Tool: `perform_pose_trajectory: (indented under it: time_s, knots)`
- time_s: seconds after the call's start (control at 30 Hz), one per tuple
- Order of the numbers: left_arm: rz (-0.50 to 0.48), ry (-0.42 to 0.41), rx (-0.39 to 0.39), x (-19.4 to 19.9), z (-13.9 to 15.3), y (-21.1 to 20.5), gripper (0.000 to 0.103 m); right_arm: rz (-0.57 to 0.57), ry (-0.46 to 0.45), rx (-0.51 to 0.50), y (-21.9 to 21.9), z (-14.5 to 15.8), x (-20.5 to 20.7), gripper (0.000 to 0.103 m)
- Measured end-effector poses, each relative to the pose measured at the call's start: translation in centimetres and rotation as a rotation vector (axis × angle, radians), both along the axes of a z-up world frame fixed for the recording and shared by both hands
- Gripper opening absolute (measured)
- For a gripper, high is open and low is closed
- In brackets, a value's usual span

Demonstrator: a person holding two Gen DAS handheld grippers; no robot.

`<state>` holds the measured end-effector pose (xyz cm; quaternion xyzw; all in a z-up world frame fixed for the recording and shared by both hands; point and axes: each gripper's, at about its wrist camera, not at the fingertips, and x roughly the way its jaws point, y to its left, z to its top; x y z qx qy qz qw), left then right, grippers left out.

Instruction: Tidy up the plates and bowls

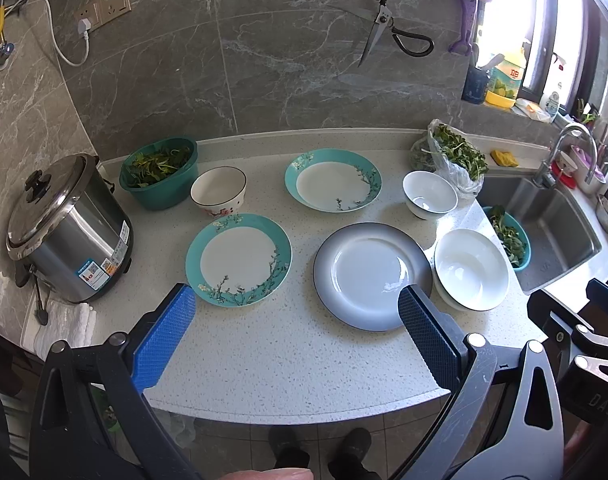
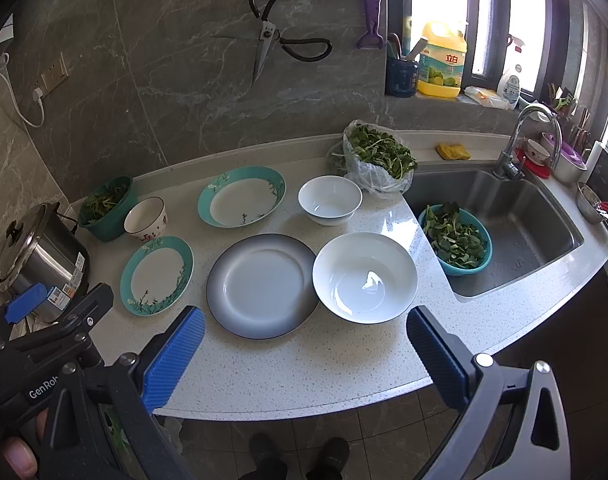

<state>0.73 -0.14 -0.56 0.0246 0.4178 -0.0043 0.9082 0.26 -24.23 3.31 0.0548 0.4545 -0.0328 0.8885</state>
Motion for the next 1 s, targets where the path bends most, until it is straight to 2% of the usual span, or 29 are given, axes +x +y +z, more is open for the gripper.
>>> perform_pose_trajectory:
  time_s: [1.0]
  knots:
    - [0.003, 0.002, 0.004, -0.3, -0.4, 0.1, 0.103, 0.009, 0.009, -0.004, 0.2, -1.0, -0.3, 0.103]
